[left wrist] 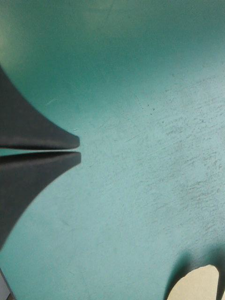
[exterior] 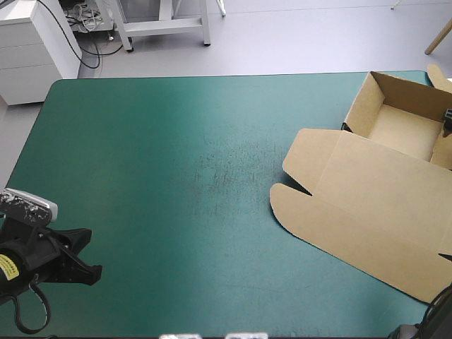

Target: Fold the box

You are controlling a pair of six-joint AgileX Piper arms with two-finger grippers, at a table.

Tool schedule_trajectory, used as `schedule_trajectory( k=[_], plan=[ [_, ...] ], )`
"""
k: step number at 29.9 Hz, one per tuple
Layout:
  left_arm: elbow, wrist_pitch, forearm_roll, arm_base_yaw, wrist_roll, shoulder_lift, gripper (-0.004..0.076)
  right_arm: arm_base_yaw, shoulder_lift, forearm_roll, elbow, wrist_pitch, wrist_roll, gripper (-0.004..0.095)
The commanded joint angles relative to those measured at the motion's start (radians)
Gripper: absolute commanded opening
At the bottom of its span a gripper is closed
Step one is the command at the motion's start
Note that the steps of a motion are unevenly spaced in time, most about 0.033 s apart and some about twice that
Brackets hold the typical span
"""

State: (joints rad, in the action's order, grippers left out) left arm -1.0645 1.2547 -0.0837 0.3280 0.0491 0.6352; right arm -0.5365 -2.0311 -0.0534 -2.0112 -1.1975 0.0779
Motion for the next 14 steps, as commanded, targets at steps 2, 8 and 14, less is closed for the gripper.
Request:
schedule_trajectory(
  k=[2,8,14],
  plan=[
    [-0.022,-0.049,-0.010,0.000,-0.003,0.004,-0.0008,0.003,0.201,-0.010,-0.032,0.026,0.031,0.0926],
    [-0.022,-0.097,-0.014,0.000,-0.003,0.004,-0.0008,0.063,0.356,-0.078,-0.032,0.026,0.094,0.0925],
    [-0.022,-0.101,-0.014,0.000,-0.003,0.004,-0.0008,0.184,0.425,-0.082,-0.032,0.026,0.088,0.0532]
  ],
)
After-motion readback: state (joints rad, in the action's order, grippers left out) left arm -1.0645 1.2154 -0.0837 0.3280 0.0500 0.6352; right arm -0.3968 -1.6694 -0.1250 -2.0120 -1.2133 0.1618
